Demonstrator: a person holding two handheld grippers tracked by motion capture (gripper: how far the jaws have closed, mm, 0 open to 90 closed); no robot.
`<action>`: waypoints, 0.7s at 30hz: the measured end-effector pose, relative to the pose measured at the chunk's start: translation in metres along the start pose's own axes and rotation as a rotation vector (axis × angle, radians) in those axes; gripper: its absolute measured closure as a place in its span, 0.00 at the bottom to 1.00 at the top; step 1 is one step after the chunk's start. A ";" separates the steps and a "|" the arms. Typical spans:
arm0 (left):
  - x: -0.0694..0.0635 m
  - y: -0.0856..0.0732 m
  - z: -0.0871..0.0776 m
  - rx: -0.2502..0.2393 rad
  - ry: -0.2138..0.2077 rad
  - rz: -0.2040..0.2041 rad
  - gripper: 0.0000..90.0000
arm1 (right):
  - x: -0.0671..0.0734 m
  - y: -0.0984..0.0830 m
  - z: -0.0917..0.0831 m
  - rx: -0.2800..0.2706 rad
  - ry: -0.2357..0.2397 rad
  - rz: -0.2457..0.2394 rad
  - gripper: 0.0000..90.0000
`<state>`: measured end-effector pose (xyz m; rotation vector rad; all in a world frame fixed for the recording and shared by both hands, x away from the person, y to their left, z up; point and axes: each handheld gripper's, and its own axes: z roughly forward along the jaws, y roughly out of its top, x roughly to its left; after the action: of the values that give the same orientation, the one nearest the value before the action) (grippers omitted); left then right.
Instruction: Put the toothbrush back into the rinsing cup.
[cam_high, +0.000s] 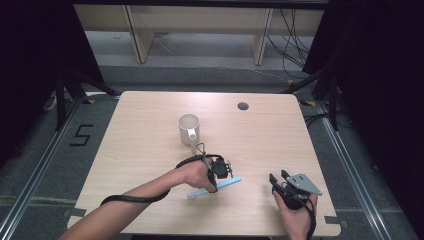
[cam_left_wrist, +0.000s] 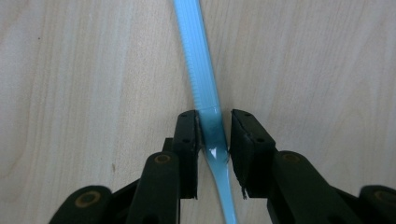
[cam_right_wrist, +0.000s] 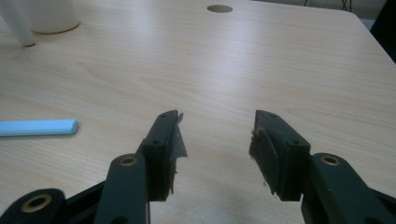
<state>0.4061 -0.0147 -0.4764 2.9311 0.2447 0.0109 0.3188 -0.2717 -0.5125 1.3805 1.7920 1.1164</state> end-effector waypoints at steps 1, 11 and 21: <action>0.000 0.000 0.000 -0.003 -0.001 0.000 0.80 | -0.004 0.001 0.001 -0.019 -0.005 -0.055 0.58; -0.001 0.001 0.000 0.007 0.005 0.053 0.86 | 0.000 0.000 0.001 -0.003 0.005 -0.028 0.57; -0.002 0.003 0.000 0.034 0.008 0.141 0.86 | 0.001 0.000 0.002 0.011 0.010 -0.028 0.57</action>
<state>0.4042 -0.0179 -0.4758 2.9759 0.0389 0.0394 0.3202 -0.2701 -0.5128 1.3547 1.8217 1.1016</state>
